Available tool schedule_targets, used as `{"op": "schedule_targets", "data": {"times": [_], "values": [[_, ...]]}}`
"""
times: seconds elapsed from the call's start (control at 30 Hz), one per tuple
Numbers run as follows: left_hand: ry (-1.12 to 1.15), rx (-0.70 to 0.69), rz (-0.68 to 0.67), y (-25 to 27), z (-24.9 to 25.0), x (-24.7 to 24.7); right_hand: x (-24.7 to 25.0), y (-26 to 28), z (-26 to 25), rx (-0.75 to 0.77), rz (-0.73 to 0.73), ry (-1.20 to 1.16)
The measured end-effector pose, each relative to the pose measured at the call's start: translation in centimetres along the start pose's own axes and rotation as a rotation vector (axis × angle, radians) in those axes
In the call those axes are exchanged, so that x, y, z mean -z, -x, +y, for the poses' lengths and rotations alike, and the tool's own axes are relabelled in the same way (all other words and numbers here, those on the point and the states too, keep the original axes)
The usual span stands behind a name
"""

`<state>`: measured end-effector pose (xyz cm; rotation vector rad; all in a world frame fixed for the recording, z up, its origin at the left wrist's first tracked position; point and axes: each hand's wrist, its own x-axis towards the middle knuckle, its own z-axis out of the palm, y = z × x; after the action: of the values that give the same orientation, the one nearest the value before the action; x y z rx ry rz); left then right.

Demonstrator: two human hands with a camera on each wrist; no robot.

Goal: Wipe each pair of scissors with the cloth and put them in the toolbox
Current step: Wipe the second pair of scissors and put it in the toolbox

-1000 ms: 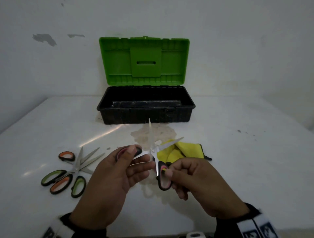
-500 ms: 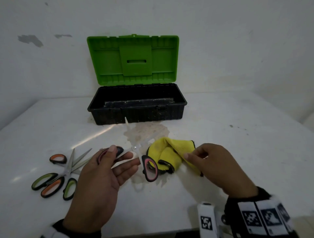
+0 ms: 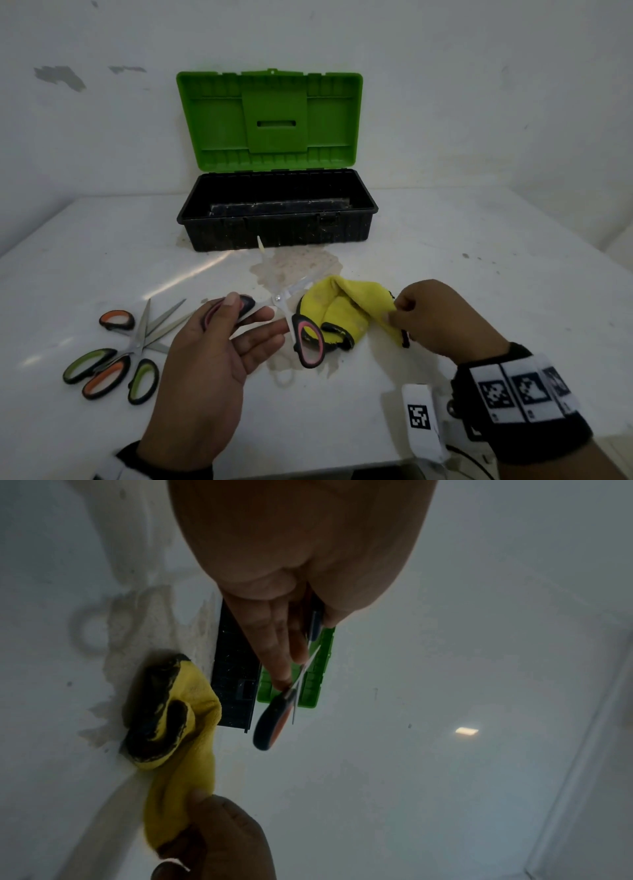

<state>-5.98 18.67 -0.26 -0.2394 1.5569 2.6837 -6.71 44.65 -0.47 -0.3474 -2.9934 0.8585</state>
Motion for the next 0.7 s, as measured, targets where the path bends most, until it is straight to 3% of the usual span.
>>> {"op": "schedule_targets", "data": {"times": [0.13,0.23,0.33,0.47,0.7], "values": [[0.001,-0.016,0.012,-0.1,0.2,0.2,0.9,1.5,-1.1,0.115,0.132,-0.456],[0.012,-0.02,0.023,-0.1,0.4,-0.1,0.7,1.9,-2.0,0.206,0.241,-0.664],[0.01,-0.025,0.028,-0.2,0.6,-0.7,0.3,2.3,-3.0,0.27,0.25,-0.843],[0.022,-0.041,0.016,-0.2,0.8,-1.2,0.1,3.1,-4.4,0.307,0.19,-0.979],[0.017,-0.052,-0.037,-0.1,0.3,-1.6,-1.5,3.9,-6.5,0.353,0.112,-0.921]]}}
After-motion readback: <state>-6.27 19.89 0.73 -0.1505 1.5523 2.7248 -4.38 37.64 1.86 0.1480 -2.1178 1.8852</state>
